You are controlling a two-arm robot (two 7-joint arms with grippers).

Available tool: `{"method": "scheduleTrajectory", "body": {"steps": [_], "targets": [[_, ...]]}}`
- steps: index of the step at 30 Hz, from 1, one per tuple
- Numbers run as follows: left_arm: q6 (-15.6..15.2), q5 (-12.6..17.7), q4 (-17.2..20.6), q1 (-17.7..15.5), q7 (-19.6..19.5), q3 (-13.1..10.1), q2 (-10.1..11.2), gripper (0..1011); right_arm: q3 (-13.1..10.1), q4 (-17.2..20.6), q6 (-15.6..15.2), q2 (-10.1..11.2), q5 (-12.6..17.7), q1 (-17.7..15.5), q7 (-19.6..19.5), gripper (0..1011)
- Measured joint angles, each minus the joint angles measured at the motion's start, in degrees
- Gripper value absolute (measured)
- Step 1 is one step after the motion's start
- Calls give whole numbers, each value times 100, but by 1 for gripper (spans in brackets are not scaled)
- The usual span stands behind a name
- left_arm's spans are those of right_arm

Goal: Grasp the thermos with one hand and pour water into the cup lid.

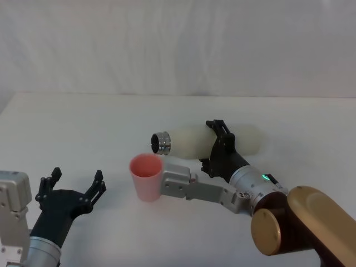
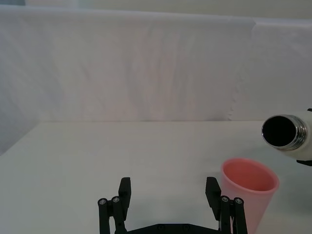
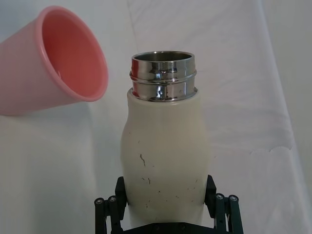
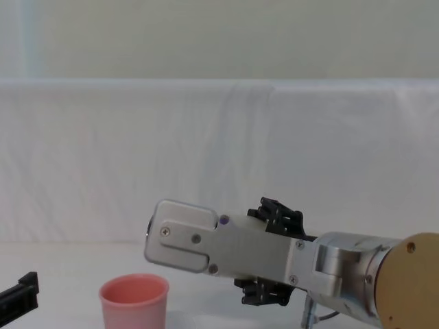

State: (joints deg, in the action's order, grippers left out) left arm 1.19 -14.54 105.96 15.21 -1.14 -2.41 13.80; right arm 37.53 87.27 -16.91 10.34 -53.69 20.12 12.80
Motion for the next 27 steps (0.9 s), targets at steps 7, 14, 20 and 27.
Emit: {"method": "scheduleTrajectory", "body": {"steps": [7, 14, 20, 27], "targets": [[0, 0, 0, 0, 0, 0, 0, 1001, 25, -37, 18, -33, -179, 10, 30, 951], [0, 0, 0, 0, 0, 0, 0, 1001, 58, -81, 21, -65, -349, 41, 68, 951], [0, 0, 0, 0, 0, 0, 0, 1001, 80, -110, -4, -88, -459, 64, 100, 951], [0, 0, 0, 0, 0, 0, 0, 1001, 107, -155, -50, -97, -591, 87, 116, 951]]}}
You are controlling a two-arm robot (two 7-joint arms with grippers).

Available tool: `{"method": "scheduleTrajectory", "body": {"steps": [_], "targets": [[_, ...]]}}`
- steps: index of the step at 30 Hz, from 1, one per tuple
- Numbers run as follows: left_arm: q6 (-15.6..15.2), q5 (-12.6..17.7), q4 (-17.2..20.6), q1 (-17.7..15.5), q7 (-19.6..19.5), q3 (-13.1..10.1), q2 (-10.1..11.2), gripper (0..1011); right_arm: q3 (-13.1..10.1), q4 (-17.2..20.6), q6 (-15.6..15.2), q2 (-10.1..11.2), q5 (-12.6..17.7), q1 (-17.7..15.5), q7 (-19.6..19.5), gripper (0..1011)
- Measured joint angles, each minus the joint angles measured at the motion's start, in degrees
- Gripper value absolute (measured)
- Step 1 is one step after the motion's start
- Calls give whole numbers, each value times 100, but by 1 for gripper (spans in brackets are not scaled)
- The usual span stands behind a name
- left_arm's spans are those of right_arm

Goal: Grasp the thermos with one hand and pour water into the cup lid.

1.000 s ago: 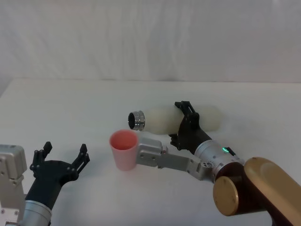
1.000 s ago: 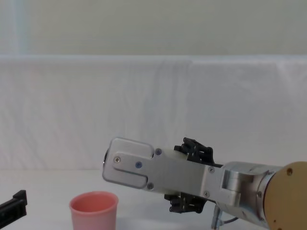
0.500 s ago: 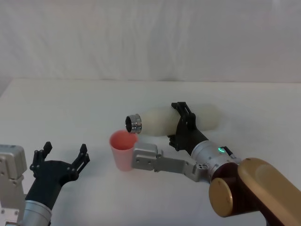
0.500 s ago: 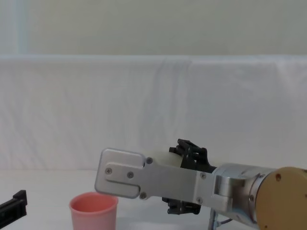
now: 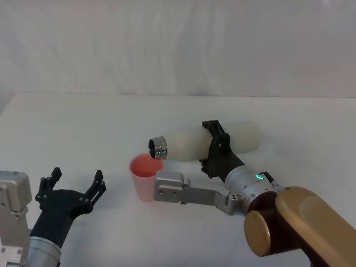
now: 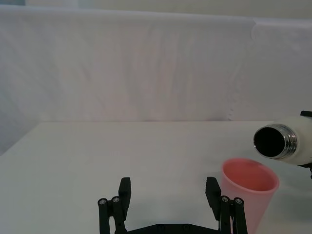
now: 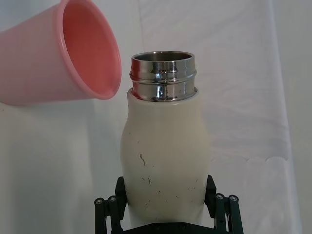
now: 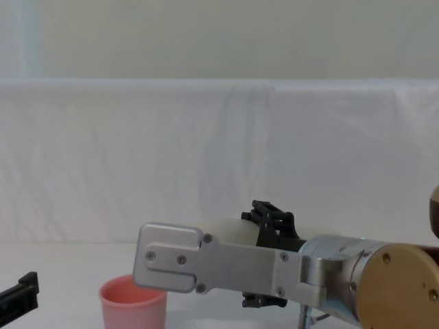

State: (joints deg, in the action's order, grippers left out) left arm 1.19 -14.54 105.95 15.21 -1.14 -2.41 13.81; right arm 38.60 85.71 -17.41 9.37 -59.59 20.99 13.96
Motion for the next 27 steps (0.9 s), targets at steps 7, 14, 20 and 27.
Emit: {"method": "scheduleTrajectory", "body": {"steps": [7, 14, 20, 27], "targets": [[0, 0, 0, 0, 0, 0, 0, 1001, 4, -32, -31, -14, -78, 26, 20, 951], [0, 0, 0, 0, 0, 0, 0, 1001, 5, -85, -32, -35, -122, 61, 21, 951], [0, 0, 0, 0, 0, 0, 0, 1001, 35, -130, -20, -48, -175, 97, 9, 951], [0, 0, 0, 0, 0, 0, 0, 1001, 85, -157, -19, -51, -256, 129, 1, 951]]}}
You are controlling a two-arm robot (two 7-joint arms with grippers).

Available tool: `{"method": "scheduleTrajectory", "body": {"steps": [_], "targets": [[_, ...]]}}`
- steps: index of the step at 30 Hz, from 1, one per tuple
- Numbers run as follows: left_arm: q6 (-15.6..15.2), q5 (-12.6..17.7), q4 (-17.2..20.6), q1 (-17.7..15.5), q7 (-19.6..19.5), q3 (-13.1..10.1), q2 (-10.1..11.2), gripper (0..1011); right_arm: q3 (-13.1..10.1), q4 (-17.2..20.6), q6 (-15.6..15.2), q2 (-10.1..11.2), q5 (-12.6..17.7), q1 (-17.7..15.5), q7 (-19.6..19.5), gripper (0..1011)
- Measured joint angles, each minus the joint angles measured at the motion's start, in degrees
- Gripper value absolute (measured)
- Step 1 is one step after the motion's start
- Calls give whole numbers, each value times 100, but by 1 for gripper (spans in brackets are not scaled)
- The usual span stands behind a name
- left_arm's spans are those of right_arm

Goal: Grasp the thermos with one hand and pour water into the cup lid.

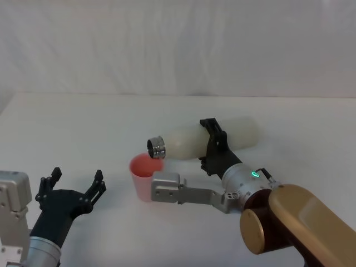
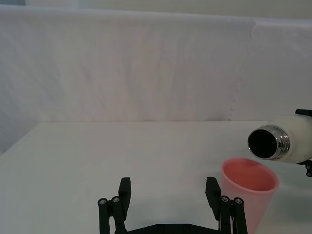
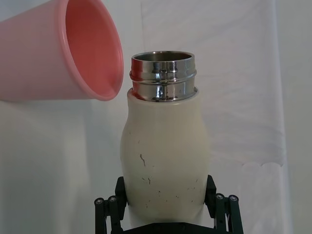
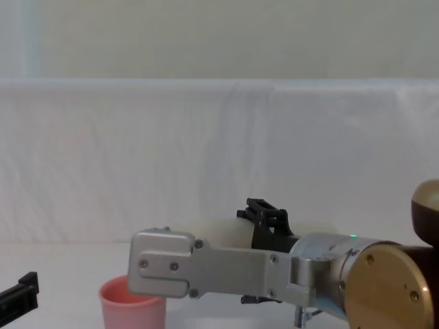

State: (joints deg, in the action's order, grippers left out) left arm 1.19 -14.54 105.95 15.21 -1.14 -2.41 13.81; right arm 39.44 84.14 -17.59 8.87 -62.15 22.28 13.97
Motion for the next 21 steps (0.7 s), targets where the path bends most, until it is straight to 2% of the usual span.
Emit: {"method": "scheduleTrajectory", "body": {"steps": [21], "targets": [[0, 0, 0, 0, 0, 0, 0, 1001, 105, 3, -18, 61, -216, 83, 35, 951]]}}
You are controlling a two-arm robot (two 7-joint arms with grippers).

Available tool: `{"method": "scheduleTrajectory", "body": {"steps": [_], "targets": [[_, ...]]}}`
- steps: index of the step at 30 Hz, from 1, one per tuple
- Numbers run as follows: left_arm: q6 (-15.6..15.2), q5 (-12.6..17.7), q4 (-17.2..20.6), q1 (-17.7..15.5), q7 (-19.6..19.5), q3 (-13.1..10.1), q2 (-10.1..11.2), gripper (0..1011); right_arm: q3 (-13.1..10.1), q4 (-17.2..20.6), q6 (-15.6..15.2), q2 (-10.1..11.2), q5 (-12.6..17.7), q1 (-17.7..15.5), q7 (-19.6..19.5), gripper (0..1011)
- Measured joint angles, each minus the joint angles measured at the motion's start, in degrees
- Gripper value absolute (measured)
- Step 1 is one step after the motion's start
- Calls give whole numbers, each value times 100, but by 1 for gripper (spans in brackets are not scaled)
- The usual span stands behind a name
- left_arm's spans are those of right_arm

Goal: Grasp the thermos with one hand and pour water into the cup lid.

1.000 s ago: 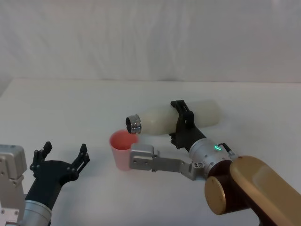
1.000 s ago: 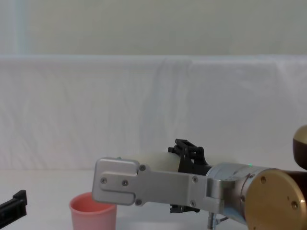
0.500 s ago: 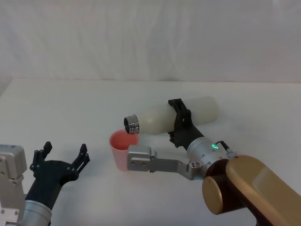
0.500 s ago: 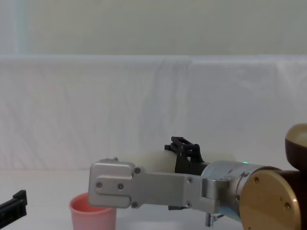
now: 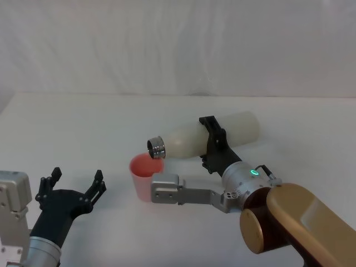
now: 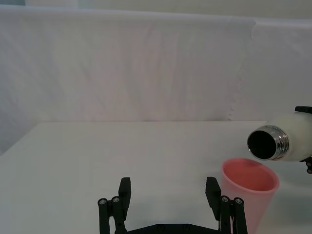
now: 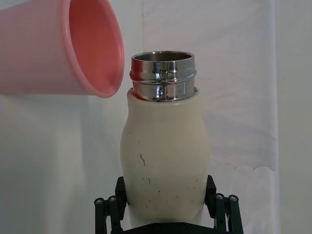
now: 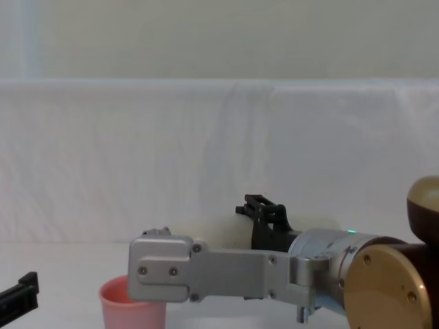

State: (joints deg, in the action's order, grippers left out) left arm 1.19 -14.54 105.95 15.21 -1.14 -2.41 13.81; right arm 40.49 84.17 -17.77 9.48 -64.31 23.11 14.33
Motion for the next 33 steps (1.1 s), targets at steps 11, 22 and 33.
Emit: {"method": "scheduleTrajectory", "body": {"steps": [11, 22, 33], "targets": [[0, 0, 0, 0, 0, 0, 0, 1001, 40, 0, 5, 16, -65, 25, 11, 951], [0, 0, 0, 0, 0, 0, 0, 1001, 111, -1, -3, 35, -192, 65, 28, 951], [0, 0, 0, 0, 0, 0, 0, 1001, 152, -11, -20, 49, -282, 90, 42, 951]]}}
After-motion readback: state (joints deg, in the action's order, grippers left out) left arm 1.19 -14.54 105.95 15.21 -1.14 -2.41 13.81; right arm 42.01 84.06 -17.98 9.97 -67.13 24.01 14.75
